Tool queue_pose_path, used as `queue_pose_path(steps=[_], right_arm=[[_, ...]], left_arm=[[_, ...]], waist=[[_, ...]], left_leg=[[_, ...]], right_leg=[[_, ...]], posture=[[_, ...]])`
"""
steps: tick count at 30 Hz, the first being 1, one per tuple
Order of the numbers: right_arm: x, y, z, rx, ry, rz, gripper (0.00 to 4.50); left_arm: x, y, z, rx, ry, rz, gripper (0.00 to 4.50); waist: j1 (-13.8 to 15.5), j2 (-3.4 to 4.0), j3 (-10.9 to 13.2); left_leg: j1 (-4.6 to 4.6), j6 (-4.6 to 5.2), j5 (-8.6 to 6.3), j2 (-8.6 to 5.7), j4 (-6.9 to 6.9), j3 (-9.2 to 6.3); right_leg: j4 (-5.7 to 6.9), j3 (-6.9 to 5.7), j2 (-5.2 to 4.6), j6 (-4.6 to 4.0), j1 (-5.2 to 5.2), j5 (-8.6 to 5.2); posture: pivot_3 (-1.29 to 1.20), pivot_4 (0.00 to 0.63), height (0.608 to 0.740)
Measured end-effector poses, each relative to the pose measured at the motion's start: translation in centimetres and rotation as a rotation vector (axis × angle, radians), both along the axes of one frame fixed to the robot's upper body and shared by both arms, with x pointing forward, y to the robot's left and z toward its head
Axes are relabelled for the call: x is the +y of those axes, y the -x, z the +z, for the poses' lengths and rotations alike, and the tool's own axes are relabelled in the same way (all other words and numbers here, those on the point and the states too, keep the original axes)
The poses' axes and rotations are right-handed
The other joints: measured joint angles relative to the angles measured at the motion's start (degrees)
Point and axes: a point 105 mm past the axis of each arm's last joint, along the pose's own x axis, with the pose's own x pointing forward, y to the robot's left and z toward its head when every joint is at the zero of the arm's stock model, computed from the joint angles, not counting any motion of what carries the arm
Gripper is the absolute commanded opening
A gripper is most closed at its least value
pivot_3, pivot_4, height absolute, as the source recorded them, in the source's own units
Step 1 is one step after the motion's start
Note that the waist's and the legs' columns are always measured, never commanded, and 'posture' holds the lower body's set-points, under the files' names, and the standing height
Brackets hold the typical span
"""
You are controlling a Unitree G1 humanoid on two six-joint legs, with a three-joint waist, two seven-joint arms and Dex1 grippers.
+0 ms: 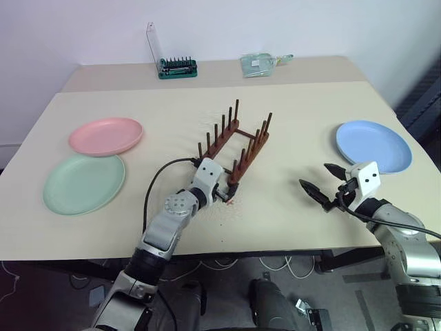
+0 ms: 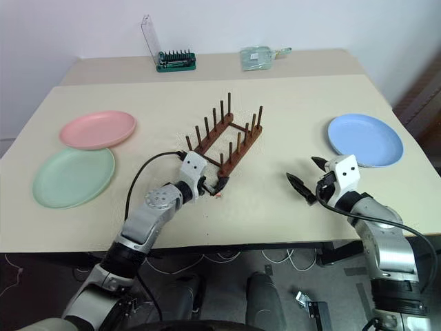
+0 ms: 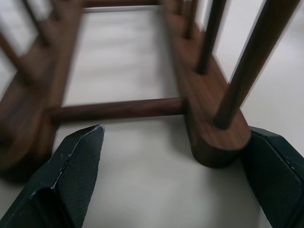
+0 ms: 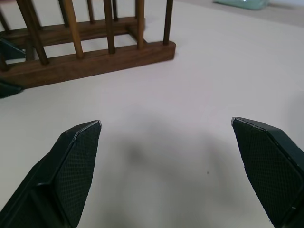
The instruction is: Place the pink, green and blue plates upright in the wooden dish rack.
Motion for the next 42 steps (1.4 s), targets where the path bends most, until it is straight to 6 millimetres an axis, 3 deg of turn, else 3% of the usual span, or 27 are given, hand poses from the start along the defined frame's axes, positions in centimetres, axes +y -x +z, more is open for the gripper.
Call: queue_pose_path(steps=[6,7,10,15,16,23,28,32,37,42], right_arm=[[0.5,-0.1,0.7,-0.003,0.003,0.003,4.50],[0.6,-0.1,0.8,-0.006,0.004,0.003,4.50],[0.8,-0.1,1.1,-0.008,0.004,0.002,4.50],[1.0,-0.1,1.3,-0.007,0.001,0.000,4.50],[0.9,-0.1,1.3,-0.006,0.001,0.000,4.50],[0.9,0.0,0.9,0.004,-0.001,-0.003,4.50],[1.1,0.4,0.2,0.030,-0.001,0.016,4.50],[1.6,0.9,-0.5,0.062,0.007,0.055,4.50],[1.2,2.1,-2.3,0.133,0.019,0.066,4.50],[0.9,2.3,-2.6,0.142,0.030,0.057,4.50]], left_arm=[[-0.2,0.1,0.0,0.004,0.024,-0.044,4.45],[-0.4,0.2,0.0,0.005,0.028,-0.060,4.22],[-0.7,0.4,0.0,0.007,0.037,-0.094,3.23],[-0.8,0.5,0.0,-0.006,0.037,-0.128,0.75],[-0.8,0.5,0.2,-0.015,0.038,-0.132,0.70],[0.1,0.7,-0.2,-0.043,-0.024,-0.207,0.70],[1.1,3.8,-0.3,-0.021,-0.011,-0.473,0.70],[1.1,5.1,-0.3,-0.006,-0.031,-0.599,0.70],[1.7,4.4,-0.6,-0.020,-0.083,-0.607,0.70],[1.8,4.3,-0.9,0.004,-0.078,-0.609,3.26]], waist=[[0.1,0.00,0.0],[0.1,0.00,0.0],[0.1,0.00,0.0],[0.1,0.00,0.0],[0.1,0.02,0.0],[0.1,0.02,0.0],[0.0,0.04,0.0],[0.2,0.02,0.0],[0.0,0.03,0.0],[-0.1,0.02,0.0]], left_leg=[[-0.01,0.00,0.00,-0.01,0.00,0.00],[-0.01,0.00,0.00,-0.01,0.00,0.00],[-0.03,0.00,0.00,-0.01,0.01,0.00],[-0.03,0.00,0.00,-0.01,0.01,0.00],[-0.03,0.00,0.00,-0.01,0.01,0.00],[-0.02,0.00,0.00,-0.01,0.00,0.00],[-0.03,0.00,0.00,0.00,-0.05,0.01],[-0.05,0.00,0.00,-0.01,-0.01,-0.01],[-0.04,0.01,0.00,-0.01,0.00,0.00],[-0.03,0.01,0.00,0.01,-0.03,-0.01]], right_leg=[[-0.01,0.00,0.00,0.01,0.01,0.00],[-0.01,0.00,0.00,0.01,0.01,0.00],[-0.01,0.00,0.00,0.01,0.01,0.00],[-0.02,0.00,-0.01,0.01,0.00,0.00],[-0.02,0.00,-0.01,0.01,0.01,0.00],[-0.01,0.00,0.00,0.01,0.00,-0.01],[0.00,0.00,-0.01,0.00,-0.04,-0.01],[-0.02,0.00,-0.01,0.00,0.00,-0.01],[-0.02,0.00,-0.01,0.00,-0.01,-0.01],[0.01,-0.01,0.00,0.01,-0.03,-0.02]], posture=[[0.00,0.150,0.740],[0.00,0.150,0.740],[0.00,0.150,0.740],[0.00,0.150,0.740],[0.00,0.150,0.740],[0.00,0.150,0.740],[0.00,0.150,0.740],[0.00,0.150,0.740],[0.00,0.150,0.740],[0.00,0.150,0.740]])
